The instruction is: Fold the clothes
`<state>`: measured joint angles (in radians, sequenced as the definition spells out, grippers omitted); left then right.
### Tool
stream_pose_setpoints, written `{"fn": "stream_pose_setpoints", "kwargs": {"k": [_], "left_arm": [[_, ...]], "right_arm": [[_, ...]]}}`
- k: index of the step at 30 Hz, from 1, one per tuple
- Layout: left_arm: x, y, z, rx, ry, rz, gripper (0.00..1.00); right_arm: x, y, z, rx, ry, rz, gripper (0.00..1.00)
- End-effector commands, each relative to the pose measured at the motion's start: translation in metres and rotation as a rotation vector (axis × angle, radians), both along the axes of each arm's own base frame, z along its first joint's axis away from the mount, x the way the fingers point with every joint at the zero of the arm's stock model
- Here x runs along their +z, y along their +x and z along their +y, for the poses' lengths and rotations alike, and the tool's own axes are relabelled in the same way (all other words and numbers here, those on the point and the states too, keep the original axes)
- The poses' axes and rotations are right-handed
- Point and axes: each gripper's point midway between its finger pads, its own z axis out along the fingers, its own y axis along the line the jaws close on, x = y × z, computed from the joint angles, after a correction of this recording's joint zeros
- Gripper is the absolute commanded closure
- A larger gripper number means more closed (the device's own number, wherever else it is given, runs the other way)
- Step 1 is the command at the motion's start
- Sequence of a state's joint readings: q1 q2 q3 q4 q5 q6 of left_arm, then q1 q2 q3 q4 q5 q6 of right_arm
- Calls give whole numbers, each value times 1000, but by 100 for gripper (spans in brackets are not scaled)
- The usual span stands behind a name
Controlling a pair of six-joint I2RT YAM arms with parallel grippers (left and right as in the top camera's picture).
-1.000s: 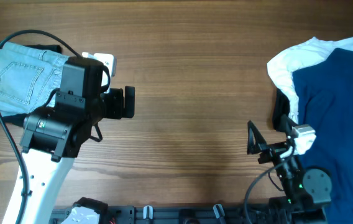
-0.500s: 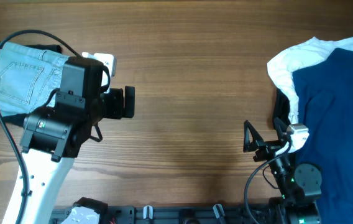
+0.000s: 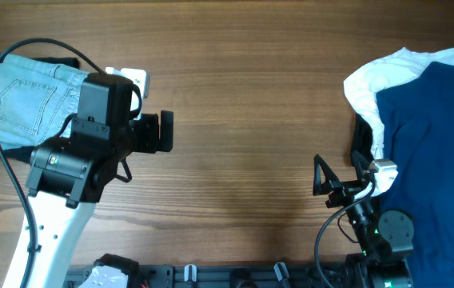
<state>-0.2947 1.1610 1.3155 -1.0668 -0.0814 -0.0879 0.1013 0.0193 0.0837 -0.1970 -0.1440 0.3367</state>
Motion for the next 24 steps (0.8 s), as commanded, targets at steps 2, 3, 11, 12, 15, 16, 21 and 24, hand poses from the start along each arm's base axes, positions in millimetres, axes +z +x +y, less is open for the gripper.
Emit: {"fn": "stream_pose_setpoints", "kwargs": {"k": [2, 3, 11, 12, 15, 16, 21, 24], "left_arm": [[-2, 1, -1, 7, 0, 5, 0], [-2, 1, -1, 7, 0, 5, 0], [15, -6, 15, 47, 13, -65, 0], [22, -6, 20, 63, -1, -95, 0], [35, -5, 29, 89, -77, -198, 0], [39, -5, 35, 107, -96, -256, 0], [49, -7, 49, 144, -145, -518, 0], [42, -17, 53, 170, -186, -618, 0]], "right_arm": [[4, 0, -2, -15, 11, -17, 0], [4, 0, -2, -15, 10, -17, 0], [4, 0, -2, -15, 11, -17, 0], [4, 0, -2, -15, 11, -17, 0], [4, 0, -2, -15, 11, -17, 0], [4, 0, -2, -15, 11, -17, 0], [4, 0, -2, -15, 11, -16, 0], [4, 0, -2, -15, 10, -17, 0]]}}
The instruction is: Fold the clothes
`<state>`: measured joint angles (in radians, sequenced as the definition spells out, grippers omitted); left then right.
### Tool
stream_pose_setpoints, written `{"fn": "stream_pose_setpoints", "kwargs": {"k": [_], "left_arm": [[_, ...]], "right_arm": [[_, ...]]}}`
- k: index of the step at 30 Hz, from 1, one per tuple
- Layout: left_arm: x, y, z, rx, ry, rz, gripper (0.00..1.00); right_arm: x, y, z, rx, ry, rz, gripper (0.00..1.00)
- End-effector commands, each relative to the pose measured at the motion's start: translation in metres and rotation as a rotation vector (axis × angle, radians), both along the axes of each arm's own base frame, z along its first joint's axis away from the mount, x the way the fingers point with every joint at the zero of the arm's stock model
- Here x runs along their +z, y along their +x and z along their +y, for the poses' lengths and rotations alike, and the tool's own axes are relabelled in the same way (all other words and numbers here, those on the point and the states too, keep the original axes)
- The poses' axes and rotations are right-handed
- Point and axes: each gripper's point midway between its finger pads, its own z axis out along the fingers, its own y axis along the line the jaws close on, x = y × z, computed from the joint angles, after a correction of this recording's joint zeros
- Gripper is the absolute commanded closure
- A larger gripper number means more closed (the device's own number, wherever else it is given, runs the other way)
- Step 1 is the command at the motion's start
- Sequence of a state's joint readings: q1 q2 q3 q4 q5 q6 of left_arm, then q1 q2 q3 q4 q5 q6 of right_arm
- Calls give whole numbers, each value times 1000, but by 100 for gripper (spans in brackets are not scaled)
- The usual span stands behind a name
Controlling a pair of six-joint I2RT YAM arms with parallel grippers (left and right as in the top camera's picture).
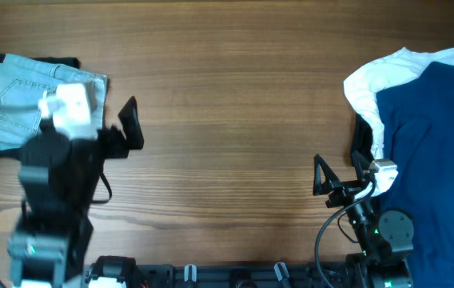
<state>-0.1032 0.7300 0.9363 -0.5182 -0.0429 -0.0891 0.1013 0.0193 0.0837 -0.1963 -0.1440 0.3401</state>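
Note:
Light blue jeans [19,104] lie folded at the far left of the table, on top of a black garment. My left gripper [119,128] hangs just right of the jeans, blurred; its jaws look open and hold nothing. On the right, a navy garment [431,136] lies unfolded over a white one [375,80]. My right gripper [340,172] sits open and empty by the left edge of that pile.
A bare stretch of the wooden table [235,104] separates the two piles. A black rail [235,276] with clips runs along the near edge. Black cloth [361,136] shows beside the white garment.
My left arm has moved left and toward the near edge, uncovering more of the folded jeans. Its gripper went from mid-left of the table to the jeans' right edge. The right arm has not moved.

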Motion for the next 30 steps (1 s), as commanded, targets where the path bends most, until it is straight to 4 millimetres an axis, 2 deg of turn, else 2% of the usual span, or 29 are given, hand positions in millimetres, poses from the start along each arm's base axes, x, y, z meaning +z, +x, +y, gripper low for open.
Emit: {"fn": "stream_pose_setpoints", "kwargs": {"k": [1, 6, 10, 13, 16, 22, 30], "left_arm": [[-27, -17, 3, 13, -63, -61, 0], [-70, -40, 5, 24, -114, -106, 0], [-99, -49, 6, 24, -127, -141, 0], [-109, -48, 6, 20, -133, -212, 0], [-128, -46, 6, 18, -142, -254, 0], [-165, -39, 5, 22, -153, -222, 0], [-165, -39, 5, 22, -153, -230, 0]], "right_arm": [[4, 0, -2, -15, 7, -17, 0], [4, 0, -2, -15, 7, -17, 0], [4, 0, -2, -15, 7, -17, 0], [4, 0, -2, -15, 7, -17, 0], [4, 0, -2, -15, 7, -17, 0], [4, 0, -2, -15, 8, -17, 0], [4, 0, -2, -15, 7, -17, 0]]}}
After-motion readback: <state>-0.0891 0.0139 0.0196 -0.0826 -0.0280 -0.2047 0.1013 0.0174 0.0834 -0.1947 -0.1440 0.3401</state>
